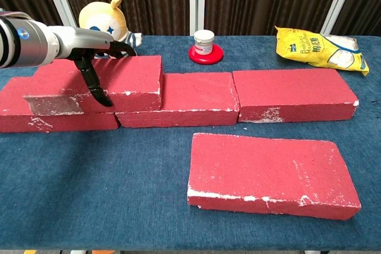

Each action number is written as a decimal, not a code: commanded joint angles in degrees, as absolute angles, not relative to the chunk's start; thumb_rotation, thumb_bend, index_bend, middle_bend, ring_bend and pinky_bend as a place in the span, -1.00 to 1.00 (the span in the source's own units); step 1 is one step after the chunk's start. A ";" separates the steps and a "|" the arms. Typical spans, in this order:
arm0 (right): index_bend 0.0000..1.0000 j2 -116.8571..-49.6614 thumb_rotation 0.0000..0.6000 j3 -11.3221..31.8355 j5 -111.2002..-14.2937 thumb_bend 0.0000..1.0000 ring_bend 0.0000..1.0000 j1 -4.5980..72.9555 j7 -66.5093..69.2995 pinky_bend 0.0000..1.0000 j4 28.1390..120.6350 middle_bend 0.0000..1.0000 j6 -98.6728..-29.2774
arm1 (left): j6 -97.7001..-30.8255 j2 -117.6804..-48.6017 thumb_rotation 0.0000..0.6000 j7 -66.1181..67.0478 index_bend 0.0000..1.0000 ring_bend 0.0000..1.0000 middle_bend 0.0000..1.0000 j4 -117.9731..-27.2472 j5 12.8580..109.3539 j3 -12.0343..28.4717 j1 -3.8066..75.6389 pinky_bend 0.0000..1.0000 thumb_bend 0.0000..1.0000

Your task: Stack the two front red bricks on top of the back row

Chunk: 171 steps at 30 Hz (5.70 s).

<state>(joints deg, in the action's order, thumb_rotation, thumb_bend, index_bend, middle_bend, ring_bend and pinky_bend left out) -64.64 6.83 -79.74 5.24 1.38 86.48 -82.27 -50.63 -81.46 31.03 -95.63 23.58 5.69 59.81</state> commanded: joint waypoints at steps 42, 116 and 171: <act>-1.00 -64.63 1.00 6.81 -79.20 -0.64 -1.00 5.28 1.03 -1.00 86.58 -1.00 -81.67 | -49.04 -81.42 1.00 28.68 -0.94 -1.00 -1.00 -94.88 26.41 4.55 60.02 -1.00 -0.89; -1.00 -83.64 1.00 0.63 -71.37 -1.00 -1.00 19.74 -37.61 -1.00 109.64 -1.00 -57.22 | -66.00 -53.32 1.00 -2.69 -1.00 -1.00 -1.00 -103.26 76.43 -7.47 23.91 -1.00 -1.00; -1.00 -83.82 1.00 -0.47 -68.36 -0.81 -0.51 23.01 -30.08 -1.00 108.20 -0.56 -66.43 | -57.36 -51.13 1.00 -2.19 -1.00 -1.00 -1.00 -103.51 74.05 -2.64 21.52 -1.00 -1.00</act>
<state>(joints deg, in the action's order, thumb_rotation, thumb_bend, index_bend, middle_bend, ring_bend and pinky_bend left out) -86.87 -0.55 -66.17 23.65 -32.83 106.41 -65.41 -57.35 -51.16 -2.17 -103.49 74.02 -2.66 21.55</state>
